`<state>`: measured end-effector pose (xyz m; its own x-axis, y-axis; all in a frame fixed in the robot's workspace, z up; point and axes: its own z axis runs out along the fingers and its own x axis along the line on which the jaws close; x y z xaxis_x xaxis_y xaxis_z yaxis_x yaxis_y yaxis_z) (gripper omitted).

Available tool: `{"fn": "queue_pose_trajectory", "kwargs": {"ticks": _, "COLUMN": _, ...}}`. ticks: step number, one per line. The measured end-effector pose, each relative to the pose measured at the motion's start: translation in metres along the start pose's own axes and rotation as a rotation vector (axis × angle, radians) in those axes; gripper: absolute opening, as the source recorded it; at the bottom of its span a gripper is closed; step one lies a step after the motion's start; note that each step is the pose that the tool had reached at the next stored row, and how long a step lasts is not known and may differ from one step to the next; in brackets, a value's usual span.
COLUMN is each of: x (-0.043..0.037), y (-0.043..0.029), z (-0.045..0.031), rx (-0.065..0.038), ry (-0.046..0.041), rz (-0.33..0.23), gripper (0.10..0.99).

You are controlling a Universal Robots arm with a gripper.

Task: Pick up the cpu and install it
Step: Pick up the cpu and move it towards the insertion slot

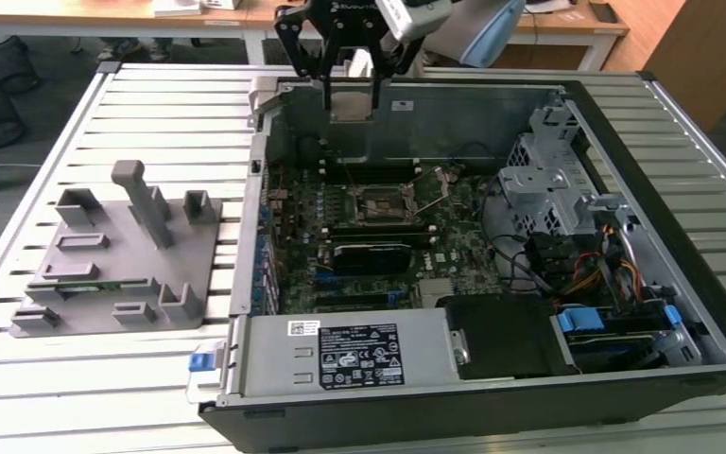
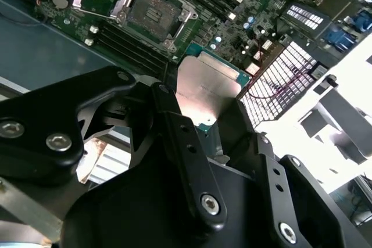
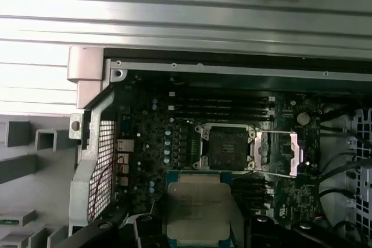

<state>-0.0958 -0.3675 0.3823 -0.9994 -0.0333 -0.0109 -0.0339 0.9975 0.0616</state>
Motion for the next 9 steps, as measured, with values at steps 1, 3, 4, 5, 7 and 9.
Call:
{"fn": "queue_pose_trajectory", "kwargs": {"ticks": 1, "x": -0.0023, "y": 0.0007, "z": 0.0002, "rx": 0.000, "ry": 0.0000, "rz": 0.000, "gripper": 0.525}}
{"fn": "queue_pose_trajectory", "kwargs": {"ticks": 3, "x": -0.0072, "y": 0.0018, "z": 0.0007, "rx": 0.000, "ry": 0.0000, "rz": 0.000, "gripper": 0.525}}
{"fn": "queue_pose_trajectory", "kwargs": {"ticks": 4, "x": -0.0100, "y": 0.0022, "z": 0.0009, "rx": 0.000, "ry": 0.0000, "rz": 0.000, "gripper": 0.525}}
{"fn": "queue_pose_trajectory", "kwargs": {"ticks": 5, "x": -0.0125, "y": 0.0026, "z": 0.0011, "rx": 0.000, "ry": 0.0001, "rz": 0.000, "gripper": 0.525}}
{"fn": "queue_pose_trajectory", "kwargs": {"ticks": 7, "x": -0.0177, "y": 0.0031, "z": 0.0015, "rx": 0.000, "ry": 0.0000, "rz": 0.000, "gripper": 0.525}}
{"fn": "queue_pose_trajectory", "kwargs": {"ticks": 9, "x": -0.0228, "y": 0.0038, "z": 0.0018, "rx": 0.000, "ry": 0.0000, "rz": 0.000, "gripper": 0.525}}
